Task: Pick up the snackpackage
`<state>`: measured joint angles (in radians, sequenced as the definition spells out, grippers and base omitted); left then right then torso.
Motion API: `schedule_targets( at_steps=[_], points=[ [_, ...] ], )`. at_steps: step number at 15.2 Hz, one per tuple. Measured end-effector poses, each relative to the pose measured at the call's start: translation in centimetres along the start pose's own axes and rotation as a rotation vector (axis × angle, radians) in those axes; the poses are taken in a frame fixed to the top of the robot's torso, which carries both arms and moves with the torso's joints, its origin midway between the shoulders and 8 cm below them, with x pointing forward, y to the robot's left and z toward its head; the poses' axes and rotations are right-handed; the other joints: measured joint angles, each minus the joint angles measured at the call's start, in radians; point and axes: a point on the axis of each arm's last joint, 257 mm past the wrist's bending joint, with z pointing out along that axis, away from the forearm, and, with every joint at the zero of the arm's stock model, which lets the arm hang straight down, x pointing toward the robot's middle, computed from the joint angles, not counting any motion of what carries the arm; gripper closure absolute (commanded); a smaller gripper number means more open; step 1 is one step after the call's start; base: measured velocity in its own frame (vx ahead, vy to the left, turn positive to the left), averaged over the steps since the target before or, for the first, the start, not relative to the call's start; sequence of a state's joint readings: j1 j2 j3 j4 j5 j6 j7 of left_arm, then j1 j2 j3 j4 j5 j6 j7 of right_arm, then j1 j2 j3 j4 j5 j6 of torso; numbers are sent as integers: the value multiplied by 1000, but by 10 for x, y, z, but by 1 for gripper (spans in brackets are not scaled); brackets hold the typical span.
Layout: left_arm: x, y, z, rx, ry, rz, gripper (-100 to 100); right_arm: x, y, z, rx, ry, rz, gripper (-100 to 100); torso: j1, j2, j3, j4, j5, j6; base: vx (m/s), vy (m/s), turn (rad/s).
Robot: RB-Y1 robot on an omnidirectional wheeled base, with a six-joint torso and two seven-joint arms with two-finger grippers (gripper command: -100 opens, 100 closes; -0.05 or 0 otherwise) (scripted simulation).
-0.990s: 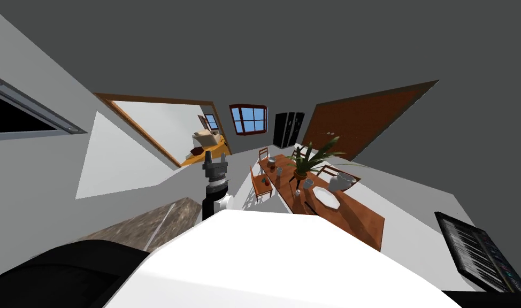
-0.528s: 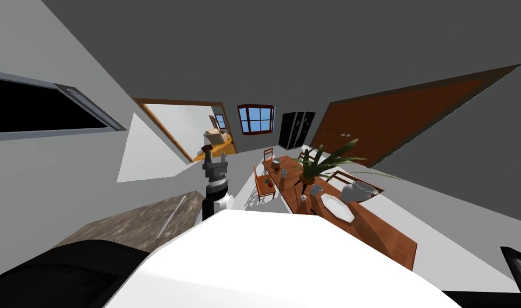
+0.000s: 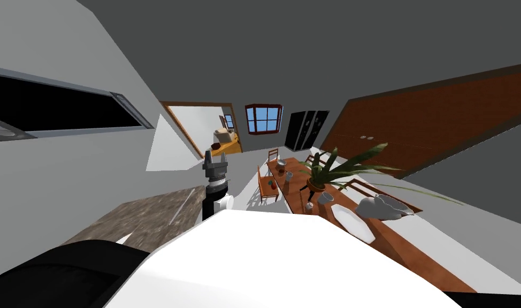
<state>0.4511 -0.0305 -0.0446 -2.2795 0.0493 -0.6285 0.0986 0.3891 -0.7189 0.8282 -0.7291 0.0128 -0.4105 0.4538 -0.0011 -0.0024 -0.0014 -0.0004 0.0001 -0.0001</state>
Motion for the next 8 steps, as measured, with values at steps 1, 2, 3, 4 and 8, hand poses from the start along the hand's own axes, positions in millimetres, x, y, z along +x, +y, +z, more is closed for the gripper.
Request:
schedule_targets(
  at_steps=[1, 2, 3, 4, 8],
  points=[
    [0, 0, 0, 0, 0, 0, 0, 4, -6, -2, 15, 11, -10, -100, 0, 0, 0, 0, 0, 1, 32, -15, 168],
    [0, 0, 0, 0, 0, 0, 0, 9, -19, -5, 35, 29, -28, -100, 0, 0, 0, 0, 0, 0, 60, -26, 369],
    [0, 0, 0, 0, 0, 0, 0, 17, -35, -15, 59, 55, -54, -100, 0, -1, 0, 0, 0, -1, 65, -36, 295],
    [0, 0, 0, 0, 0, 0, 0, 22, -49, -20, 85, 77, -76, -100, -1, -2, -1, 0, 0, 0, 64, -45, 300],
    [0, 0, 0, 0, 0, 0, 0, 45, -91, -43, 167, 152, -150, -100, -1, -2, -1, 0, 0, 0, 60, -38, 171]
  ],
)
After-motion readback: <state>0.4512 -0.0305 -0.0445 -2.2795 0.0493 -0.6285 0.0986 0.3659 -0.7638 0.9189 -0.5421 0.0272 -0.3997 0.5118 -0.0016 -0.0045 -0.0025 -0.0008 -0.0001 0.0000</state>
